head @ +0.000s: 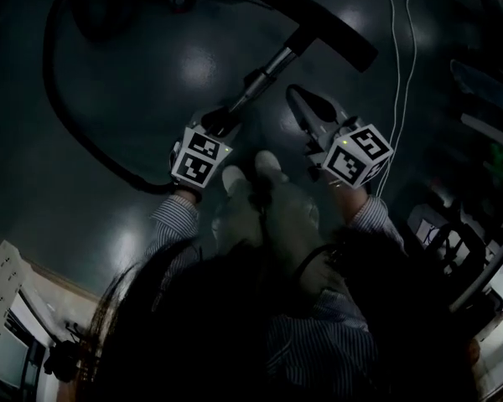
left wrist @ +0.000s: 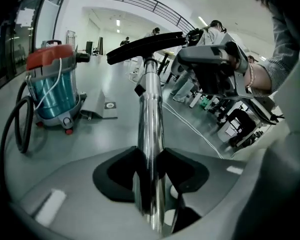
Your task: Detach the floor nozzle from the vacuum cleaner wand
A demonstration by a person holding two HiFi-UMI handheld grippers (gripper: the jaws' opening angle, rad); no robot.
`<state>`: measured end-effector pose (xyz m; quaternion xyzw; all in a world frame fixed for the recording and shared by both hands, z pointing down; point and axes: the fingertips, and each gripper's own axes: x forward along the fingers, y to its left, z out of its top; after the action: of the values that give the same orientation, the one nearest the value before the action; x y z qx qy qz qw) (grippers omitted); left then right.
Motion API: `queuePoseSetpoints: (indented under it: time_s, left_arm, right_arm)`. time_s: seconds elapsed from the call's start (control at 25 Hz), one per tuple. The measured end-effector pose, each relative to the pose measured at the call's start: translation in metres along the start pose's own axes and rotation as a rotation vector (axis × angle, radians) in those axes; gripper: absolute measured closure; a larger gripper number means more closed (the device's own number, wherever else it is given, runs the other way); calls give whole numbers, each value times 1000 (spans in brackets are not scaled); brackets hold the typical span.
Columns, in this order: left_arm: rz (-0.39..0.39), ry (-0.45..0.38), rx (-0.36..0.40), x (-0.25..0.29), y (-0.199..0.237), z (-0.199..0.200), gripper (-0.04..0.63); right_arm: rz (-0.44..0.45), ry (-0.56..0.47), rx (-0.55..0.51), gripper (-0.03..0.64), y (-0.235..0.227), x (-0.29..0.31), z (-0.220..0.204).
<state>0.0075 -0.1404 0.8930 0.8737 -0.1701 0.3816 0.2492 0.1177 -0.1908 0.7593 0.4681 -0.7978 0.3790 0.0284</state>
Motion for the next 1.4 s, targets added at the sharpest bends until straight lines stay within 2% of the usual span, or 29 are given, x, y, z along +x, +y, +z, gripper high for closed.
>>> queuePoseSetpoints:
  time_s: [0.2, 0.28, 0.36, 0.52, 0.72, 0.92, 1.2, 1.4]
  left_arm:
    - [-10, -26, 13, -67, -28, 61, 416]
    - [-11, -44, 14, -93, -42, 85, 416]
    - [2, -71, 18, -119, -48, 109, 416]
    - [35, -129, 20, -176, -56, 153, 416]
    - [42, -173, 13, -246, -92, 196, 416]
    - [63, -255, 7, -313, -116, 233, 416]
    - [41, -373, -45, -395, -180, 258, 414]
    - [80, -478, -50, -439, -198, 273, 416]
  right_arm:
    - [-95, -89, -15, 614, 42, -25, 102]
    - [-119, -119, -1, 524, 60, -35, 140]
    - [-115, -154, -6, 466, 85, -38, 174]
    - [-70, -213, -80, 445, 152, -41, 234]
    - [33, -253, -75, 445, 231, -71, 289]
    - [138, -325, -101, 446, 302, -102, 339]
    - [340, -323, -163, 445, 398, -156, 369]
    - [470, -304, -257, 445, 459, -181, 385]
